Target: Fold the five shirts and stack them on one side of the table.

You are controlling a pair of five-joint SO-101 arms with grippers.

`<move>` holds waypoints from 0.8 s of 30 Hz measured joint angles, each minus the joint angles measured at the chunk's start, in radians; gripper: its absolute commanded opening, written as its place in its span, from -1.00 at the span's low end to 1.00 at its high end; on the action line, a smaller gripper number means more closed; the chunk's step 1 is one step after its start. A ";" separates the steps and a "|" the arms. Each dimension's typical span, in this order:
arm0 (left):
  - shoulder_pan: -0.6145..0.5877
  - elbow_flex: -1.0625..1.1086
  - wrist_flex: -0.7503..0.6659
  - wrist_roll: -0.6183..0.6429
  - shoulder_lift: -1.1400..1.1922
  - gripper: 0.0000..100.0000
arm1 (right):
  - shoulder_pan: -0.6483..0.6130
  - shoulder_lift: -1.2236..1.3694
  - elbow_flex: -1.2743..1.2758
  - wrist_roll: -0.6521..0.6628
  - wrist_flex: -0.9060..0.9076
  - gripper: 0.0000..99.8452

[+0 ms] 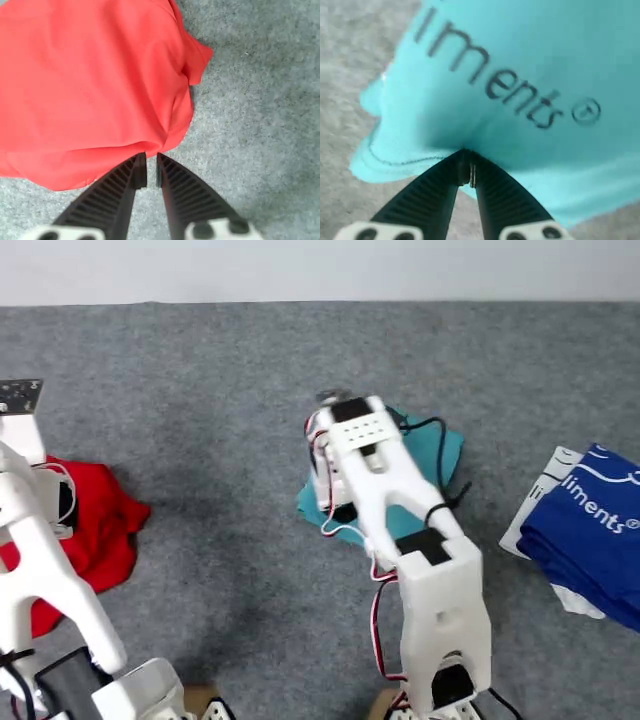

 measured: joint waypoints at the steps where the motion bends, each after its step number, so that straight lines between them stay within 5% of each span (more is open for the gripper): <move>1: 0.000 0.000 0.000 0.000 0.000 -0.91 | -0.009 0.012 -0.005 0.000 -0.017 -0.98; 8: 0.000 0.000 0.000 0.000 0.000 -0.91 | -0.028 0.048 -0.034 0.000 -0.091 -0.98; 24: 0.029 0.000 0.002 0.003 0.000 -0.91 | 0.152 0.058 -0.350 0.000 0.186 -0.98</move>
